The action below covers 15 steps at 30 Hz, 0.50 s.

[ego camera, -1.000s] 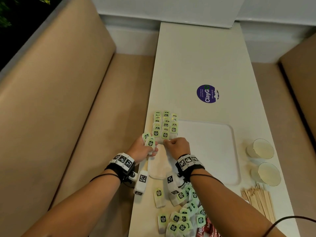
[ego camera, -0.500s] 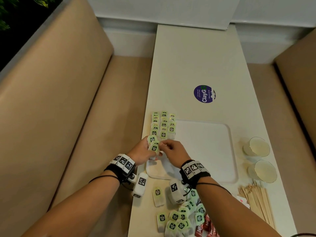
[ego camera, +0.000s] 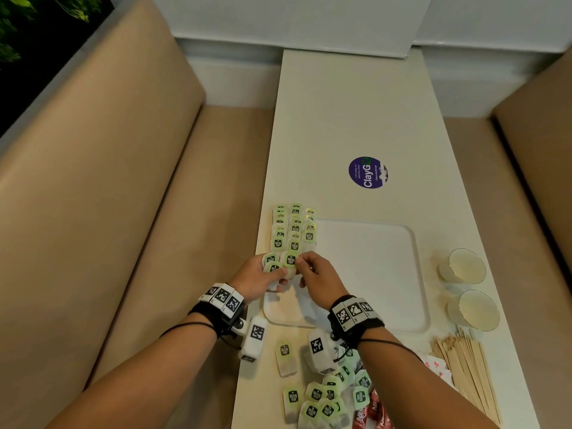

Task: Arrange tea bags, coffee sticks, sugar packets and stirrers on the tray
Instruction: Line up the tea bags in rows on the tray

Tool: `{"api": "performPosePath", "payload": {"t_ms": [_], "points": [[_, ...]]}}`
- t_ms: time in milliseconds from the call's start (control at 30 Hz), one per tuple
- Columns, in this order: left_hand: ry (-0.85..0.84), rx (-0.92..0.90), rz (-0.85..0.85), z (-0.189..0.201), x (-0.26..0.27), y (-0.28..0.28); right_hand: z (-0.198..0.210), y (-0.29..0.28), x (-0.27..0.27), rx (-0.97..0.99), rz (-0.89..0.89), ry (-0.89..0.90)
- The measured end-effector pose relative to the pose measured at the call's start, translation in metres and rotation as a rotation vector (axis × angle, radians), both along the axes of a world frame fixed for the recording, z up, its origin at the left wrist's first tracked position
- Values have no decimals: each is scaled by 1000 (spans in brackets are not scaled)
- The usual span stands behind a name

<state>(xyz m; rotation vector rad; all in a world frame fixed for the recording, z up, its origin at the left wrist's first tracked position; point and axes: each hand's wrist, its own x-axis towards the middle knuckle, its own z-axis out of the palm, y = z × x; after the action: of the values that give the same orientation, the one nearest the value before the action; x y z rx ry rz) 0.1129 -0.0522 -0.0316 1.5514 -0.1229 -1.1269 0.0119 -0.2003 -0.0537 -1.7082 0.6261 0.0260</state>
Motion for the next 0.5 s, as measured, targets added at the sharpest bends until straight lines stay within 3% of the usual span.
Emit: {"api": "performPosePath", "payload": {"t_ms": [233, 500], "points": [[8, -12, -14, -5, 0, -6, -16, 0, -12, -34, 54, 57], [13, 65, 79, -14, 4, -15, -10, -28, -6, -208, -74, 103]]}}
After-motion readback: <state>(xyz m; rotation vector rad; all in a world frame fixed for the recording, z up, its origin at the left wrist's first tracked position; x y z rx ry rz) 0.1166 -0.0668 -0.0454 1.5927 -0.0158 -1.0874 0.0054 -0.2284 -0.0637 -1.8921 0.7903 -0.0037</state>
